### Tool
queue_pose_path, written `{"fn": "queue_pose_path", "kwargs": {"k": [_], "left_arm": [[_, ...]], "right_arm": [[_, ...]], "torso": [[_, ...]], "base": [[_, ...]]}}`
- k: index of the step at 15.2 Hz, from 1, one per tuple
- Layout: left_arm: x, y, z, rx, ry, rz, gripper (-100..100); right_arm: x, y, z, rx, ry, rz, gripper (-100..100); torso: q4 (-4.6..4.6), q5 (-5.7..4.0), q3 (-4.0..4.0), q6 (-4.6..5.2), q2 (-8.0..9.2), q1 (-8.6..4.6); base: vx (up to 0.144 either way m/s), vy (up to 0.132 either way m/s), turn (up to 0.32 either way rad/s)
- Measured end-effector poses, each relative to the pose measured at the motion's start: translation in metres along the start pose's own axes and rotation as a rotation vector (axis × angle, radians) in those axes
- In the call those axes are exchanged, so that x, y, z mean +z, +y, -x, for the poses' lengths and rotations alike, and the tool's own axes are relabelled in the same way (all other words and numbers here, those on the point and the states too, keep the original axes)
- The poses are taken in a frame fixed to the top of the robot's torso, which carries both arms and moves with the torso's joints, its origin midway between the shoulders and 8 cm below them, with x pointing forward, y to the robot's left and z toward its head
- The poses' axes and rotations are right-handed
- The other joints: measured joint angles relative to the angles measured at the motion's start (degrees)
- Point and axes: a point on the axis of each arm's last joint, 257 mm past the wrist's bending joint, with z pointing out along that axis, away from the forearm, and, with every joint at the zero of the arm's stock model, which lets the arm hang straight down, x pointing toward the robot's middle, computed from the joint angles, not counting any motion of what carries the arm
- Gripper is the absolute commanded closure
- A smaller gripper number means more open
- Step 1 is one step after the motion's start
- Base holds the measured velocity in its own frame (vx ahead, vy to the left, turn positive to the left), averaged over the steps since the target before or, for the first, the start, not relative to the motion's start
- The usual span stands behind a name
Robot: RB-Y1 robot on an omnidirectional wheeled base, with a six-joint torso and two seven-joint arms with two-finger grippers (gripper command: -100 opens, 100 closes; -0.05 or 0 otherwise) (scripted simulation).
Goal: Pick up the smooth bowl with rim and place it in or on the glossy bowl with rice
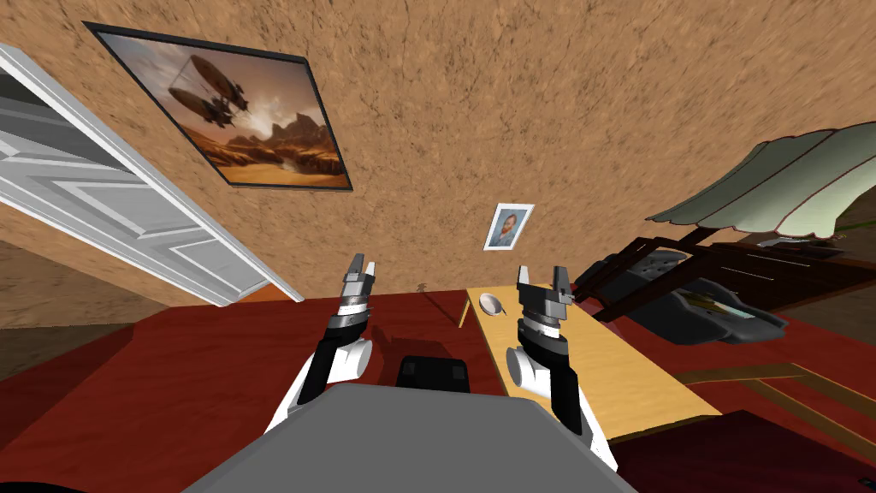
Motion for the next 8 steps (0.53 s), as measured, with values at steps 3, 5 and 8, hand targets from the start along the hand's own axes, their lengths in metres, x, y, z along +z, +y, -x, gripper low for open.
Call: {"fn": "queue_pose_path", "kwargs": {"k": [3,5,8], "left_arm": [[0.0,0.0,0.0,0.0,0.0,0.0,0],[0.0,0.0,0.0,0.0,0.0,0.0,0],[0.0,0.0,0.0,0.0,0.0,0.0,0]], "right_arm": [[-0.001,-0.007,-0.007,-0.023,0.054,-0.017,-100],[-0.003,-0.016,-0.013,-0.046,0.1,-0.036,-100],[-0.007,-0.029,-0.02,-0.083,0.162,-0.063,-100]], "torso": [[0.01,0.01,0.03,-0.01,0.05,0.04],[0.01,0.01,0.04,-0.01,0.08,0.07],[0.02,0.02,0.05,-0.01,0.09,0.07]], "base": [[-0.017,0.019,0.043],[-0.023,0.024,0.053],[-0.022,0.023,0.051]]}}
